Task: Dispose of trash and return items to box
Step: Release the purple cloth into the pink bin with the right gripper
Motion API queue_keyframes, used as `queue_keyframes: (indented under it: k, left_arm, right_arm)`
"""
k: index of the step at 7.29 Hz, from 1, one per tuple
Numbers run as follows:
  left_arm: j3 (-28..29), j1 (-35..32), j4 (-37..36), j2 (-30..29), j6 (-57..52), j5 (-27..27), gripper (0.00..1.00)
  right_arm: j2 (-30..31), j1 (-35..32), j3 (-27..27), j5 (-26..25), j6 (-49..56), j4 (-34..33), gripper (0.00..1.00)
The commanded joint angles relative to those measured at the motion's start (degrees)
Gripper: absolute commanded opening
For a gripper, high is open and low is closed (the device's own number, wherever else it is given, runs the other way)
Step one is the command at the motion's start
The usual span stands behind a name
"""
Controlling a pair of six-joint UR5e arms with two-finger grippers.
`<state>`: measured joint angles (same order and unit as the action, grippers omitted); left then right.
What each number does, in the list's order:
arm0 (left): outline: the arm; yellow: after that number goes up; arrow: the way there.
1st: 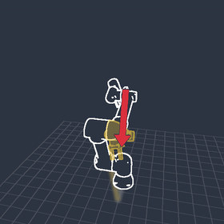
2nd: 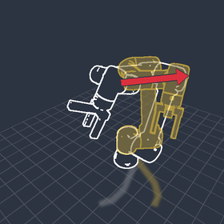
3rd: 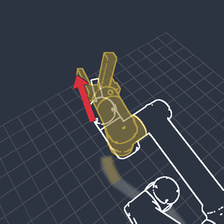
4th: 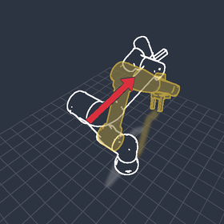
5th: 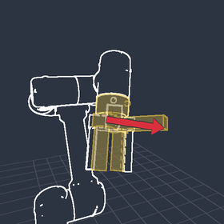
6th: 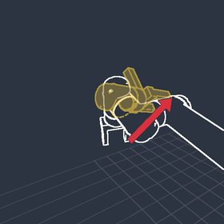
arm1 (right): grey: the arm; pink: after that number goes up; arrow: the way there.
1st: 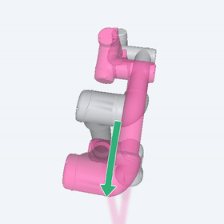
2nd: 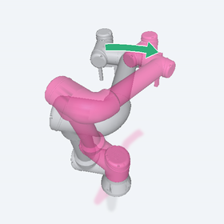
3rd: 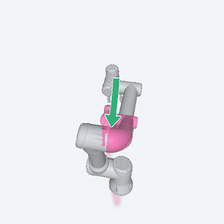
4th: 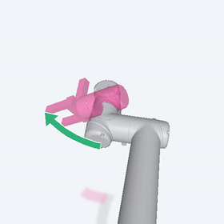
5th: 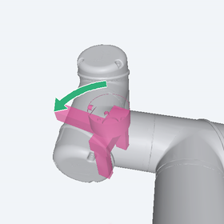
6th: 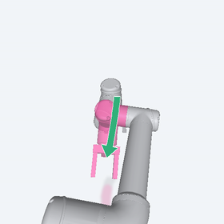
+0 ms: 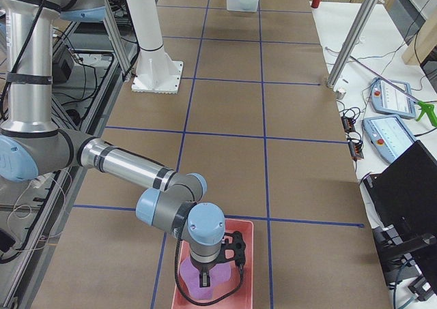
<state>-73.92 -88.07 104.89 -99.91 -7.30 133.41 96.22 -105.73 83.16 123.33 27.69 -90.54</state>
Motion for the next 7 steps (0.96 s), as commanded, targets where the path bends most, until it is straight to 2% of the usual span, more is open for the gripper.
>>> queue_keyframes:
  k: [1,2,3,4,5,7]
  left_arm:
    - [-1.5,0.0,-0.6,-0.1,2.0,0.0,0.96]
    - [-4.4,0.0,-5.0,-0.5,2.0,0.2,0.97]
    - [-10.5,0.1,-11.0,-0.4,3.9,0.1,0.97]
    - [-16.0,0.6,-14.2,0.1,7.7,0.2,0.97]
    - [-20.3,1.9,-16.1,0.3,11.2,0.5,0.97]
    - [-25.8,2.7,-20.8,1.7,12.6,2.1,0.97]
  right_arm:
    - [-1.5,-0.5,-1.0,0.3,-0.2,0.3,1.00]
    - [-1.5,-0.6,0.1,0.9,-0.7,0.2,1.00]
    - [-0.5,-0.6,3.8,3.1,-1.1,-0.2,1.00]
    - [-0.9,-0.2,4.5,8.4,-3.8,-0.2,1.00]
    - [-1.2,3.1,7.3,11.3,-12.1,0.1,1.00]
    - [-1.3,9.1,13.4,11.5,-21.0,-0.1,1.00]
